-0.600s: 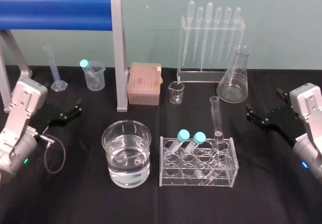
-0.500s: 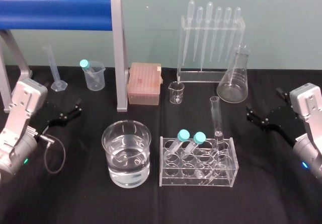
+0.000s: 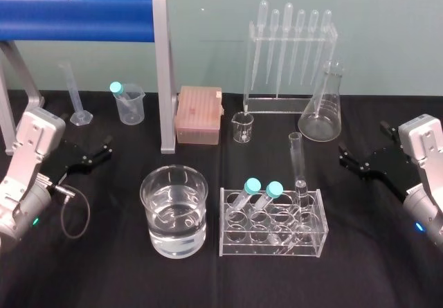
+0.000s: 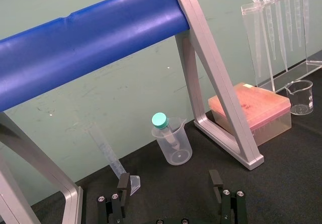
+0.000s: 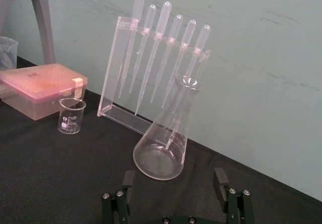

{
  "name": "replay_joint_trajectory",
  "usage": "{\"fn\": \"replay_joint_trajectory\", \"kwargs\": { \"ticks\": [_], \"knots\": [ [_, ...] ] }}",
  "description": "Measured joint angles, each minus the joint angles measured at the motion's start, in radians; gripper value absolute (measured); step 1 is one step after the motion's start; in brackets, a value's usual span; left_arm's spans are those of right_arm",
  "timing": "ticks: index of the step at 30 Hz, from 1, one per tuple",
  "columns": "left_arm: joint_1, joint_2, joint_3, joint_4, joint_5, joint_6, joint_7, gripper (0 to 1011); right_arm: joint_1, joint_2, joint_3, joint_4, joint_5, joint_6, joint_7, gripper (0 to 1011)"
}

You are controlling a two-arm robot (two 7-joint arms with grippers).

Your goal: Hold the test tube with one hand and immerse one end into the beaker, then return it to the test tube rack.

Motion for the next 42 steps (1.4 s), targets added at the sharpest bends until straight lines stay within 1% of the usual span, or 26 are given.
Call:
{"fn": "replay_joint_trajectory", "kwargs": {
  "ticks": [33,34,36,37,40,41,42],
  "knots": [
    [0.0,0.0,0.0,0.0,0.0,0.0,0.0,1000,-0.001,-0.001,0.004,-0.001,0.002,0.002,0.002,1000],
    [0.0,0.0,0.0,0.0,0.0,0.0,0.0,1000,-0.001,-0.002,0.008,-0.001,0.006,0.004,0.008,1000],
    [0.0,0.0,0.0,0.0,0.0,0.0,0.0,1000,-0.006,-0.005,0.024,-0.006,0.031,0.008,0.03,1000],
    [0.0,0.0,0.0,0.0,0.0,0.0,0.0,1000,-0.011,-0.007,0.041,-0.012,0.06,0.01,0.05,1000],
    [0.0,0.0,0.0,0.0,0.0,0.0,0.0,1000,-0.023,-0.01,0.074,-0.028,0.127,0.006,0.093,1000],
    [0.0,0.0,0.0,0.0,0.0,0.0,0.0,1000,-0.03,-0.011,0.094,-0.039,0.163,0.001,0.118,1000],
    [0.0,0.0,0.0,0.0,0.0,0.0,0.0,1000,-0.035,-0.012,0.104,-0.047,0.182,-0.002,0.133,1000]
  ]
}}
